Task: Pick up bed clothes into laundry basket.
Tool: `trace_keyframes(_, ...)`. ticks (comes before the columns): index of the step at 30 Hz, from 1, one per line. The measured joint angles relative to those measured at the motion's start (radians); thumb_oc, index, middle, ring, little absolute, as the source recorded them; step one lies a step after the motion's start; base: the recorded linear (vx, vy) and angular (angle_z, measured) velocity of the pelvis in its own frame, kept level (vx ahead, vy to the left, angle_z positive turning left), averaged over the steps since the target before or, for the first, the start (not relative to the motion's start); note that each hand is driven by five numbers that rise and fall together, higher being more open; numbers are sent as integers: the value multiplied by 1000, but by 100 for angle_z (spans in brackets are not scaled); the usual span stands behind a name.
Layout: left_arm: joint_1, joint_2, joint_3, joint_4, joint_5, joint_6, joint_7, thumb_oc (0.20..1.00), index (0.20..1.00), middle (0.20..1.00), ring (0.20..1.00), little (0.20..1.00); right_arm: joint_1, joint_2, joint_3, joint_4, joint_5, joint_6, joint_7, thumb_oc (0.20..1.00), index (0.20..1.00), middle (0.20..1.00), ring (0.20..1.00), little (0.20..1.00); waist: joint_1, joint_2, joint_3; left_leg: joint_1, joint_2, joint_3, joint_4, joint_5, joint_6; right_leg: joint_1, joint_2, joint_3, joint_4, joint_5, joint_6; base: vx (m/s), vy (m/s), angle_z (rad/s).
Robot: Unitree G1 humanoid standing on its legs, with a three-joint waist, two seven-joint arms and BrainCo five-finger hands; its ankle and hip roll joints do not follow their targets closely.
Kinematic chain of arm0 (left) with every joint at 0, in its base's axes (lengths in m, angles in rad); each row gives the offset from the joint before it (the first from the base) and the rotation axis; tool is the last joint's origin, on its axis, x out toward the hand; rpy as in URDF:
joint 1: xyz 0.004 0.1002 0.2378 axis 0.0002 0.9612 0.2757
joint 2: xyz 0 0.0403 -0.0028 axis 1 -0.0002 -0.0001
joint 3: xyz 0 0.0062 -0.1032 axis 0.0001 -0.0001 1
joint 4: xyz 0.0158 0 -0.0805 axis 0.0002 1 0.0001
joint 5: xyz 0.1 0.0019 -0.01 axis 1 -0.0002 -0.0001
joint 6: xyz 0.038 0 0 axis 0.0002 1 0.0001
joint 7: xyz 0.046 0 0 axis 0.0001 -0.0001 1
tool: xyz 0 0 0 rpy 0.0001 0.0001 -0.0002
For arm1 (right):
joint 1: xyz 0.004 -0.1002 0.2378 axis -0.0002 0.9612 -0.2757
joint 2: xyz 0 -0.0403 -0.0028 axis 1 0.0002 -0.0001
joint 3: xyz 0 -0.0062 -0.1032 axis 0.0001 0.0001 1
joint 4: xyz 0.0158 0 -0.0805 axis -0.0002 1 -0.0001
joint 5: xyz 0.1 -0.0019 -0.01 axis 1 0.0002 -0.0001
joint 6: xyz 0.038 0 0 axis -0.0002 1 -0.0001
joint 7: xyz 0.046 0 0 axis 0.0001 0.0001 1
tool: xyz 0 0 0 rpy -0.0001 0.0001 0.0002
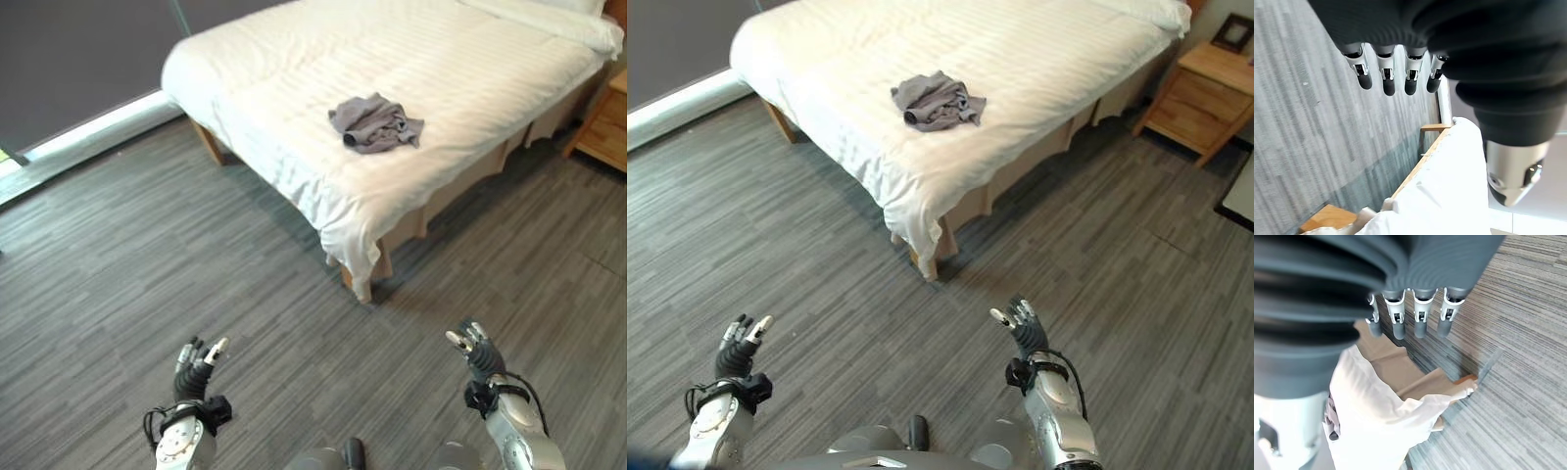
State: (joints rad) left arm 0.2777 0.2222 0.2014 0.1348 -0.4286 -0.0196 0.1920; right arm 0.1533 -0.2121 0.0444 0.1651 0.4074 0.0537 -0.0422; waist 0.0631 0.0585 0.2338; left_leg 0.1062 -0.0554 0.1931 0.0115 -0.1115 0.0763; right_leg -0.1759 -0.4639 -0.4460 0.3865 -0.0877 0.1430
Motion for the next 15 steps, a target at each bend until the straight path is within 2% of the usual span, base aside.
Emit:
trace_keyframes(1,-17,8,-8,0,0,0,-2,1000,1000,1000,1000,1000,9,-6,-1,0,-7,0,0,1000,1000,1000,1000,1000,-22,-2,1,11,8,-18,-2,-4,-8,-19,16,41,-50,24,7,415,-162,11)
trace_keyframes(2,-28,20,-20,-1,0,-3,-4,1000,1000,1000,1000,1000,28,-4,-8,1,-13,3,0,1000,1000,1000,1000,1000,-35,-12,-4,27,23,-33,-11,-11,-22,-28,85,141,-141,37,30,397,-136,30)
trace_keyframes(4,-51,31,-19,14,0,-3,-4,1000,1000,1000,1000,1000,45,3,-13,4,-14,3,0,1000,1000,1000,1000,1000,-60,-38,-7,39,33,-51,-11,-24,-44,-43,171,312,-237,69,62,382,-166,33)
trace_keyframes(5,-60,39,-25,30,1,-2,-4,1000,1000,1000,1000,1000,54,7,-19,8,-14,4,2,1000,1000,1000,1000,1000,-83,-78,-14,58,32,-65,-16,-32,-61,-51,212,373,-257,100,58,339,-228,44)
trace_keyframes(6,-61,39,-32,30,1,-2,-5,1000,1000,1000,1000,1000,59,7,-19,8,-14,5,4,1000,1000,1000,1000,1000,-89,-92,-18,80,33,-66,-30,-37,-75,-51,230,368,-264,118,43,323,-266,26)
trace_keyframes(7,-51,38,-41,28,1,-3,-5,1000,1000,1000,1000,1000,61,3,-19,8,-14,5,9,1000,1000,1000,1000,1000,-89,-104,-26,108,38,-63,-46,-45,-92,-48,247,348,-267,141,13,304,-287,-5)
trace_keyframes(8,-37,22,-50,28,1,-3,-5,1000,1000,1000,1000,1000,56,-15,-17,12,-14,5,16,1000,1000,1000,1000,1000,-88,-96,-39,142,70,-53,-67,-55,-120,-42,256,277,-248,174,-1,285,-325,-42)
trace_keyframes(9,-16,15,-56,22,1,-6,-10,1000,1000,1000,1000,1000,46,-38,-13,13,-14,5,34,1000,1000,1000,1000,1000,-67,-73,-53,158,115,-32,-75,-61,-150,-41,274,197,-236,177,-6,213,-352,-57)
trace_keyframes(10,-11,22,-57,19,0,-7,-11,1000,1000,1000,1000,1000,34,-44,-7,13,-12,4,48,1000,1000,1000,1000,1000,-54,-74,-54,143,143,-24,-36,-69,-164,-44,298,188,-216,193,-38,171,-390,-33)
trace_keyframes(11,-35,22,-63,28,-1,-8,-13,1000,1000,1000,1000,1000,21,-47,-6,20,-7,1,60,1000,1000,1000,1000,1000,-60,-92,-44,68,164,-52,96,-74,-172,-52,314,201,-181,166,-102,153,-409,30)
trace_keyframes(12,-69,21,-86,35,-2,-8,-18,1000,1000,1000,1000,1000,14,-63,-5,33,-4,1,73,1000,1000,1000,1000,1000,-62,-112,-37,-41,172,-100,311,-70,-170,-56,317,212,-149,133,-148,317,-587,40)
trace_keyframes(13,-112,7,-115,35,-30,-17,-27,1000,1000,1000,1000,1000,-13,-106,-1,45,-3,2,77,1000,1000,1000,1000,1000,-30,-129,-15,-216,193,-190,659,84,-96,-30,355,210,-117,96,-253,262,-452,19)
trace_keyframes(14,-101,6,-122,31,-43,-20,-34,1000,1000,1000,1000,1000,-14,-105,-9,24,10,0,81,1000,1000,1000,1000,1000,-15,-141,-2,-298,173,-253,823,224,-79,8,374,221,-132,48,-268,290,-371,-5)
trace_keyframes(15,-110,1,-136,15,-51,-20,-42,1000,1000,1000,1000,1000,-5,-107,-34,-10,24,-8,88,1000,1000,1000,1000,1000,-23,-139,17,-382,160,-283,978,199,-85,28,390,233,-138,30,-240,189,-108,-9)
